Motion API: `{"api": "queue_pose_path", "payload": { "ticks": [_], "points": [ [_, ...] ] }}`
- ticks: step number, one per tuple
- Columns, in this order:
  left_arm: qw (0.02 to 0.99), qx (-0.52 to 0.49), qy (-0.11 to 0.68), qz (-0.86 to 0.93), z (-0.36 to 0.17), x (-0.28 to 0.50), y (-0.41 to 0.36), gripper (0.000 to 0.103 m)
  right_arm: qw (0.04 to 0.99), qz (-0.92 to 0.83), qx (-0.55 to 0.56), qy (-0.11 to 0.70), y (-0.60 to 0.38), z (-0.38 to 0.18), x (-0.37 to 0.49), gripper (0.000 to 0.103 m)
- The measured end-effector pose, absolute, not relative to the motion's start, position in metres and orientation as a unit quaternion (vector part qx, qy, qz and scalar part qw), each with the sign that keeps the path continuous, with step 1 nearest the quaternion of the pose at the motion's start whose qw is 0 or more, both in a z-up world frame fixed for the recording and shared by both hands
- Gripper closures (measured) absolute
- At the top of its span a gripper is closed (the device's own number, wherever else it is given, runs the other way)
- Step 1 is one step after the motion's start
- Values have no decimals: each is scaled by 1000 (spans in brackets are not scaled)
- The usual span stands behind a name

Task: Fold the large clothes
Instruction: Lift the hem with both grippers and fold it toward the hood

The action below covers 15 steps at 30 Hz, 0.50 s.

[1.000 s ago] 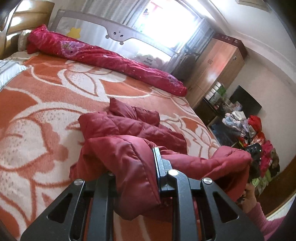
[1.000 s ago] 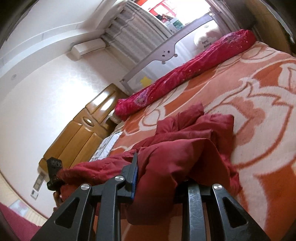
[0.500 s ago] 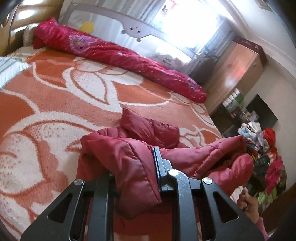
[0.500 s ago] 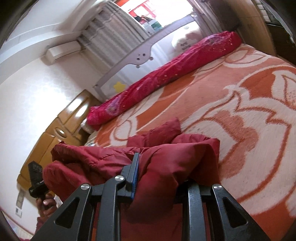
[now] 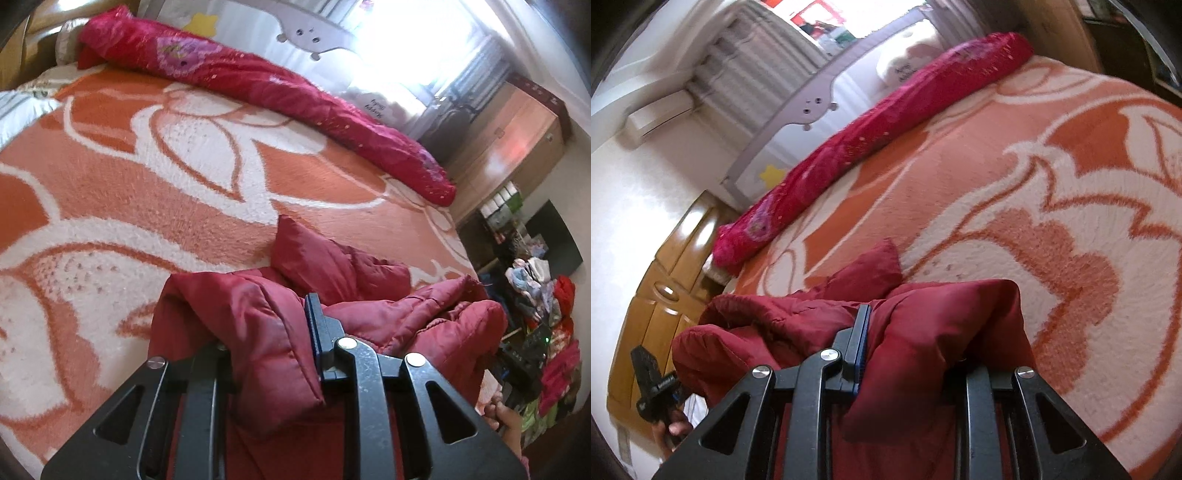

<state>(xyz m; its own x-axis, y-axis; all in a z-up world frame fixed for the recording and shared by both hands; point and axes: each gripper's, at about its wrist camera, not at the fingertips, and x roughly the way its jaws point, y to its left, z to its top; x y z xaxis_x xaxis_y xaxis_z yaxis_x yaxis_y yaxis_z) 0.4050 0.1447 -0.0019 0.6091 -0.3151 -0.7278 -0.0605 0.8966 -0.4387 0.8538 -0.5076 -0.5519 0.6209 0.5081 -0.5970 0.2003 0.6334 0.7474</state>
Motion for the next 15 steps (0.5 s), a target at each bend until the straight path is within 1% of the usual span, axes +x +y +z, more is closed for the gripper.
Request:
{"api": "queue_pose_path", "payload": {
  "ticks": [8,15],
  "points": [
    [864,-210,455,-47,-35,441,141,81,797,60,414,436,-496,-585,878,81],
    [859,-216,462,-43,-43,452,140,80,790,41,417,446,-493,-608,892,82]
  ]
}}
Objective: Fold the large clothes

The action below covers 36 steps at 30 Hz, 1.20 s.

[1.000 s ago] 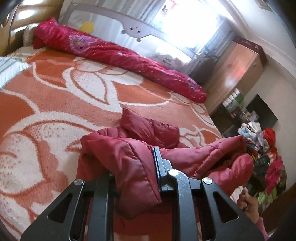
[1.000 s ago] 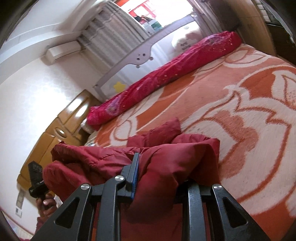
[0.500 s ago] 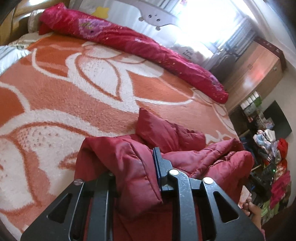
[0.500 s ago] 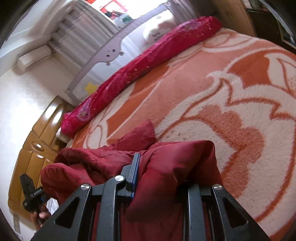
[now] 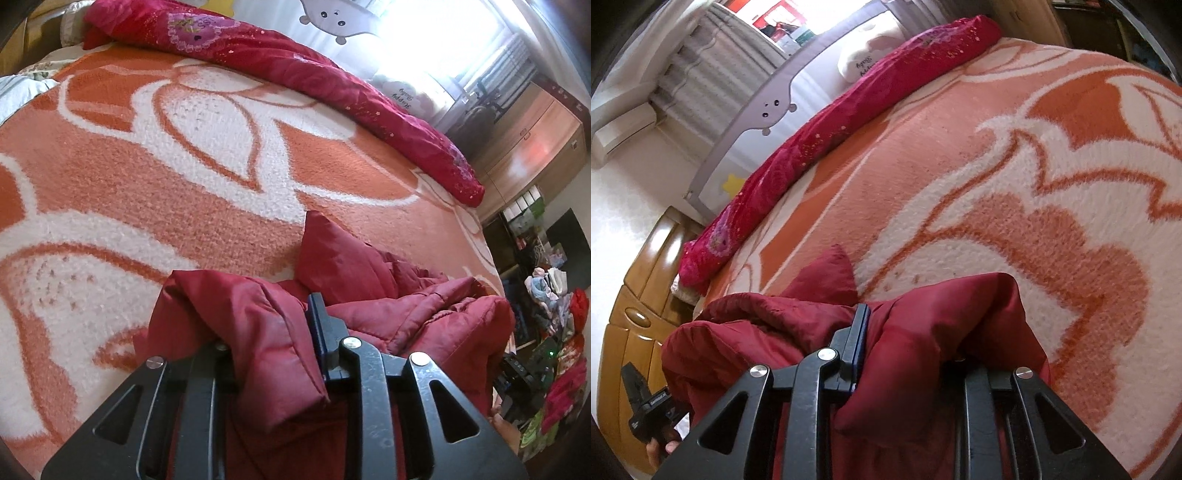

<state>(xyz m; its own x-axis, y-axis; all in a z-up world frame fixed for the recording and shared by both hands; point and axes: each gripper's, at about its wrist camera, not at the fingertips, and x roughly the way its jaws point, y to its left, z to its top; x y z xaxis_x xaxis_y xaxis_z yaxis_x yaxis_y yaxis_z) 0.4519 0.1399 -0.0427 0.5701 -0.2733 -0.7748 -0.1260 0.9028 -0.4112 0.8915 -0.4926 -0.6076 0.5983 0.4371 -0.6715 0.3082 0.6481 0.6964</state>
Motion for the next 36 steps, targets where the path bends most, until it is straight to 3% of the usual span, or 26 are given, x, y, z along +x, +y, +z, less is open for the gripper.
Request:
{"api": "queue_pose_path", "payload": {
  "ticks": [7,15,23,28,36],
  "points": [
    [877,-223,421,-66,-8,413,145,64,789,35,409,456,-487,-617,902,82],
    [886,-211,392,-130,24,359,125,64,791,32,404,459,-484,-618,906,82],
    [870,-97,459,-154,-15,372,46,64,786,42,407,464,-489,-614,910,80],
    [884,-50,458,-80,-43,384,39,64,777,63,435,451,-502,-598,910,75],
    [884,-29,463,-50,-48,400,36,64,781,106,475,391,-523,-539,879,52]
  ]
}}
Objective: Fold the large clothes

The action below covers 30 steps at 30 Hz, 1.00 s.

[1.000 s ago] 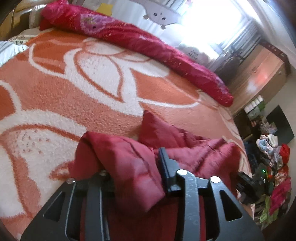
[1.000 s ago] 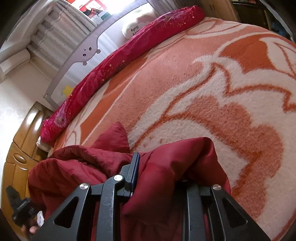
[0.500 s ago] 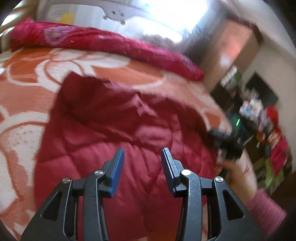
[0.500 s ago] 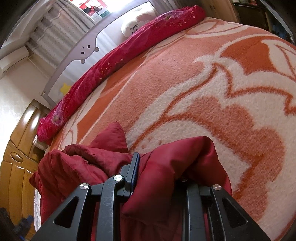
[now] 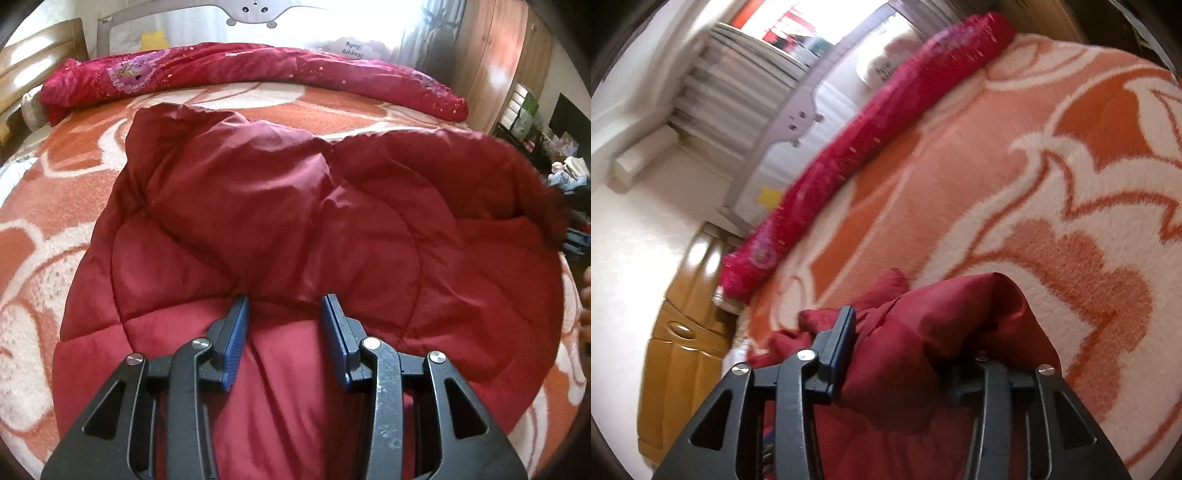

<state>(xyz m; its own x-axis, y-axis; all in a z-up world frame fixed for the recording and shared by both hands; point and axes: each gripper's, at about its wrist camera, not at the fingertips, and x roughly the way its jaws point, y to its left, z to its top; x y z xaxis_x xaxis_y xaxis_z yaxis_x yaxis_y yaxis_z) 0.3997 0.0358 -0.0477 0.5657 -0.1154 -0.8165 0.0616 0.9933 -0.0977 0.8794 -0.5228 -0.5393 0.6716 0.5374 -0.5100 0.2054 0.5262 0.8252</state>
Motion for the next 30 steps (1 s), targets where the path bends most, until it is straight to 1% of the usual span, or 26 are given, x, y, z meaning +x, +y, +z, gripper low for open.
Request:
{"api": "queue_pose_path", "payload": {
  "ticks": [1,3,4,6,10,11,15,18,23,30],
  "points": [
    [884,-28,464,-48,-49,401,37,64,786,106,473,383,-523,-533,874,45],
    [883,-32,467,-47,-52,403,39,64,804,103,465,356,-522,-518,855,37],
    [881,-37,469,-46,-53,405,40,64,811,106,460,346,-521,-513,849,36],
    [879,-46,472,-45,-55,408,43,64,824,114,434,347,-509,-505,843,36],
    [874,-55,481,-39,-59,411,45,64,844,156,304,413,-452,-504,854,36],
    [873,-54,484,-38,-59,413,45,64,846,164,256,438,-433,-509,861,36],
    [869,-49,491,-37,-60,417,44,64,832,140,163,512,-399,-544,887,38],
    [864,-62,498,-39,-61,422,49,64,825,106,171,528,-410,-570,907,36],
    [859,-72,506,-23,-61,433,61,66,794,80,236,554,-437,-601,922,35],
    [848,-85,522,-3,-74,449,72,67,791,68,242,558,-436,-609,922,33]
  ]
}}
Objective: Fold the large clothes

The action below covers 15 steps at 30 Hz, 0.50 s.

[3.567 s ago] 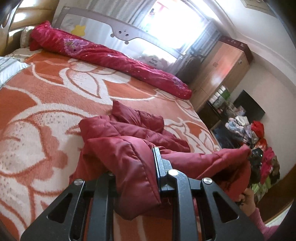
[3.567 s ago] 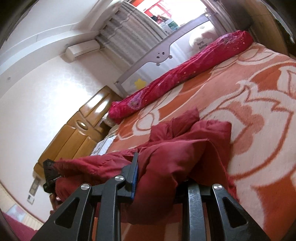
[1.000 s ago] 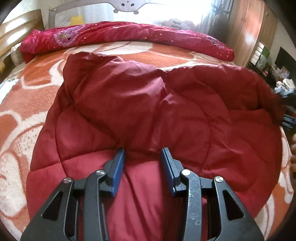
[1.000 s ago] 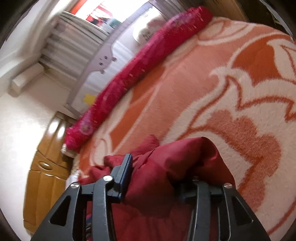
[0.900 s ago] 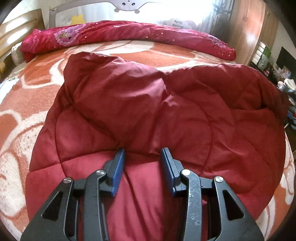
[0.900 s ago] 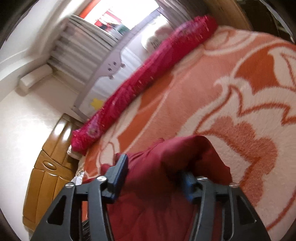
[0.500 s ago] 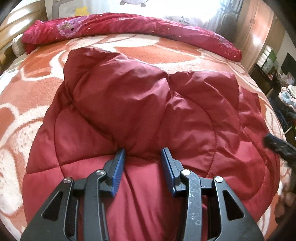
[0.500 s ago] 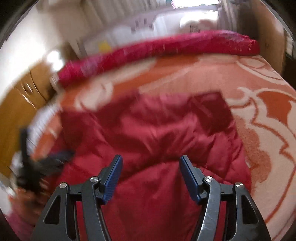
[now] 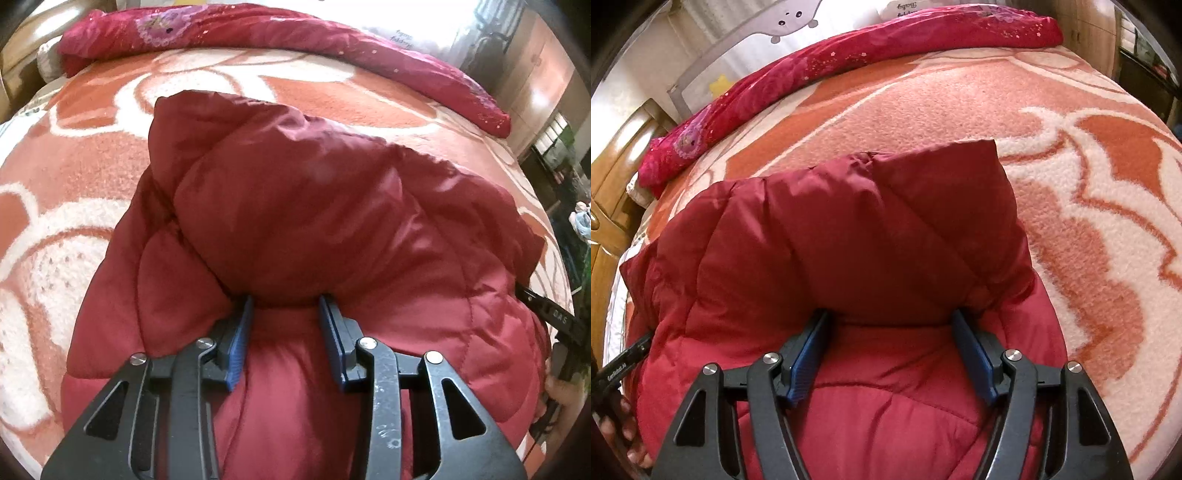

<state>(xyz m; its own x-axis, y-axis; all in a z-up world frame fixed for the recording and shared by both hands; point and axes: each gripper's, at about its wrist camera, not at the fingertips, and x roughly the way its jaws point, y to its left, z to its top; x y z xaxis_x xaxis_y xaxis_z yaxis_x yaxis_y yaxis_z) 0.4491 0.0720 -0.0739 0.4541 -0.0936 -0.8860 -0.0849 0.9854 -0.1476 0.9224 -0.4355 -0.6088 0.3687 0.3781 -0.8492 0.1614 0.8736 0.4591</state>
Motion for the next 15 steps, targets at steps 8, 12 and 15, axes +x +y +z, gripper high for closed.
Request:
{"api": "queue_pose_path", "payload": {
  "ticks": [8,12,15],
  "points": [
    [856,-105,505,-28,-47,424,82,67,791,80,258,548,-445,-609,929,31],
    [863,-94,495,-33,-33,406,86,67,807,80,272,518,-455,-587,910,32],
    [868,-94,486,-38,-26,394,92,66,816,90,278,499,-464,-569,892,31]
  ]
}}
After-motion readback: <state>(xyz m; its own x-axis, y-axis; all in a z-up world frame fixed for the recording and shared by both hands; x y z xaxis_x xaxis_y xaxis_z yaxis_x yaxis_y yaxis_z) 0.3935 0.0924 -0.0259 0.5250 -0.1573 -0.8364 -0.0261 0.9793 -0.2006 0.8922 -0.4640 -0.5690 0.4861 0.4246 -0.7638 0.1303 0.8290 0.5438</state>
